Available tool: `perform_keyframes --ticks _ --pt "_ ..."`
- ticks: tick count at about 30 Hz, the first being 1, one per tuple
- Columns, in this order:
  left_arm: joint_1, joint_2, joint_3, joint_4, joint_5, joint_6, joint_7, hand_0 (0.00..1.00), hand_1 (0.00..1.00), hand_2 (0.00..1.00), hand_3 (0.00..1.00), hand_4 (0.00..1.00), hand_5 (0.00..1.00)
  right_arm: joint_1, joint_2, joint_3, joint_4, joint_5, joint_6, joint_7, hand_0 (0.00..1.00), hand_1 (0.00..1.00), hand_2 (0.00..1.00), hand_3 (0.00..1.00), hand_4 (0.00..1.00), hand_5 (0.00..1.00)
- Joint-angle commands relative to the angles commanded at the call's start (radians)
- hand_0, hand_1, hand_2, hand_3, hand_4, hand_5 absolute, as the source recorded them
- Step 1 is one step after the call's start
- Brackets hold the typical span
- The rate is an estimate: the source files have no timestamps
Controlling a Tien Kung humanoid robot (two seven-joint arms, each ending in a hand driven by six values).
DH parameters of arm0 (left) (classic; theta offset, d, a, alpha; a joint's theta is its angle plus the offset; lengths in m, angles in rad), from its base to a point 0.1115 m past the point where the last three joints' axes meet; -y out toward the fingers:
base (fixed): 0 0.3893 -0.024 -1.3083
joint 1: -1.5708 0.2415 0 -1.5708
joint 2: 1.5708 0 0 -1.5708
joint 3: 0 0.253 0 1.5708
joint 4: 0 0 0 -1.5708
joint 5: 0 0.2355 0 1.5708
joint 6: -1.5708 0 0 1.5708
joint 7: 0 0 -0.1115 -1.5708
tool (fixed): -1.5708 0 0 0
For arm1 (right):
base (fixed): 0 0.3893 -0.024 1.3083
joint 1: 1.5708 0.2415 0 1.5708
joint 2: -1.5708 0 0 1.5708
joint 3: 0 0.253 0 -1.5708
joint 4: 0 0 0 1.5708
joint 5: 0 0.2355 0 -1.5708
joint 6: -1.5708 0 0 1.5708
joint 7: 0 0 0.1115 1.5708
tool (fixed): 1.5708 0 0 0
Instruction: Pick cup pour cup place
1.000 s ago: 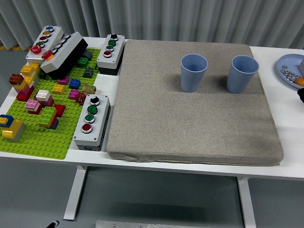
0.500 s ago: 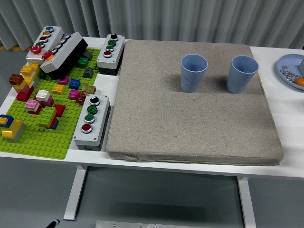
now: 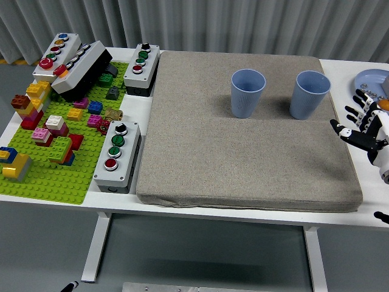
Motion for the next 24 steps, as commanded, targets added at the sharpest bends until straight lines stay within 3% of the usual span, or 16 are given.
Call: perform_keyframes --ticks 16,24 --pt "0.001 0.001 0.009 0.000 -0.005 -0.002 0.000 0.838 0.832 0.906 0.800 0.613 0.998 0.035 0.026 -0.031 -0.090 0.045 0.006 0.023 0.904 0.901 0.998 0.996 0.809 0.073" --pt "-0.010 0.002 0.012 0.000 -0.005 -0.003 0.000 0.837 0.831 0.906 0.799 0.612 0.998 0.093 0.045 -0.037 -0.166 0.066 0.019 0.046 0.903 0.908 0.998 0.993 0.809 0.077"
